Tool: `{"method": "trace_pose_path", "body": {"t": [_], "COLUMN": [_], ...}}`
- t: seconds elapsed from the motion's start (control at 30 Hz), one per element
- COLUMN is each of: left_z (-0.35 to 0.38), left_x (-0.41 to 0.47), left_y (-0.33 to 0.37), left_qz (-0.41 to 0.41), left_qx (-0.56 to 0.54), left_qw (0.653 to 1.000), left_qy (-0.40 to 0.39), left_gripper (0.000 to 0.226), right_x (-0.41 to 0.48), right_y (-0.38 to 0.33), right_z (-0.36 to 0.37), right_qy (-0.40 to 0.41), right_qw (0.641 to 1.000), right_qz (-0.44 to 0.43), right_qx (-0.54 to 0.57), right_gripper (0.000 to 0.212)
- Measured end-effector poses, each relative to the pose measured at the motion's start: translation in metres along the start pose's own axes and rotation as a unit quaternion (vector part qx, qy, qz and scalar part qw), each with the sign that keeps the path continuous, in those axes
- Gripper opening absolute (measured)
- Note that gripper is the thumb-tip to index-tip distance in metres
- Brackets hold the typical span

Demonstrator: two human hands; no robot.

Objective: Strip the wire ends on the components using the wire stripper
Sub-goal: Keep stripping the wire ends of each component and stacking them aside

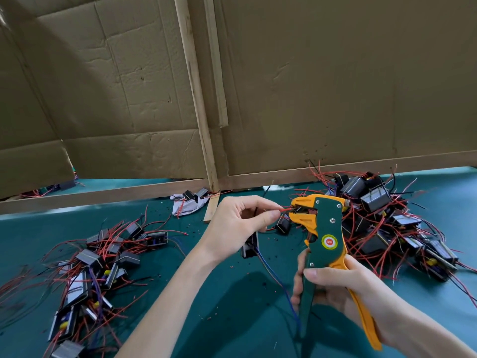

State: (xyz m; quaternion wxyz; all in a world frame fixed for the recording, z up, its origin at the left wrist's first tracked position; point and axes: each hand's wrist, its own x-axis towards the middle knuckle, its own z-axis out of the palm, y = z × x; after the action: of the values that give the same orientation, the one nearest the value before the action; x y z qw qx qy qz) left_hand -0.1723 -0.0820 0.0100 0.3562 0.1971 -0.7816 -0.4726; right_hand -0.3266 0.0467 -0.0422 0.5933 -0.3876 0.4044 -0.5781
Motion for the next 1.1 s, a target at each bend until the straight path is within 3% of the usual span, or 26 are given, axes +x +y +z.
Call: {"method": "trace_pose_path", "body": {"t": [0.27,0.53,0.67,0.83,1.0,1.1], "left_z": [0.001,-0.003,-0.007,-0.006,-0.009,-0.018], "left_x": [0.0,-0.001,-0.002,-0.002,0.001,0.006], "left_y": [0.002,0.006,0.007,0.0,-0.005,-0.003], "left_qz": [-0.006,-0.019,-0.02,-0.041,-0.044,-0.026], "left_qx": [0.027,0.021,0.034,0.07,0.103,0.129], "left_qw": [0.999,0.999,0.998,0.995,0.994,0.99], "left_qy": [-0.016,-0.045,-0.049,-0.051,-0.013,0.054], "left_gripper": [0.009,0.011,0.005,0.005,0.005,0.005], "right_x": [-0.003,-0.004,-0.007,-0.008,-0.003,0.004], "right_y": [0.0,0.0,0.003,0.012,0.007,0.015], "right_z": [-0.002,-0.003,-0.003,0.0,-0.006,-0.012], "right_qy": [-0.039,-0.048,-0.003,0.069,-0.066,-0.052], "right_qw": [0.999,0.998,0.998,0.991,0.996,0.995], "right_qz": [-0.011,-0.005,0.019,-0.004,0.046,0.054], "right_qx": [-0.017,-0.048,-0.059,-0.114,0.031,0.069], "right_gripper": [0.034,0.024,0.045,0.04,0.041,0.046]}}
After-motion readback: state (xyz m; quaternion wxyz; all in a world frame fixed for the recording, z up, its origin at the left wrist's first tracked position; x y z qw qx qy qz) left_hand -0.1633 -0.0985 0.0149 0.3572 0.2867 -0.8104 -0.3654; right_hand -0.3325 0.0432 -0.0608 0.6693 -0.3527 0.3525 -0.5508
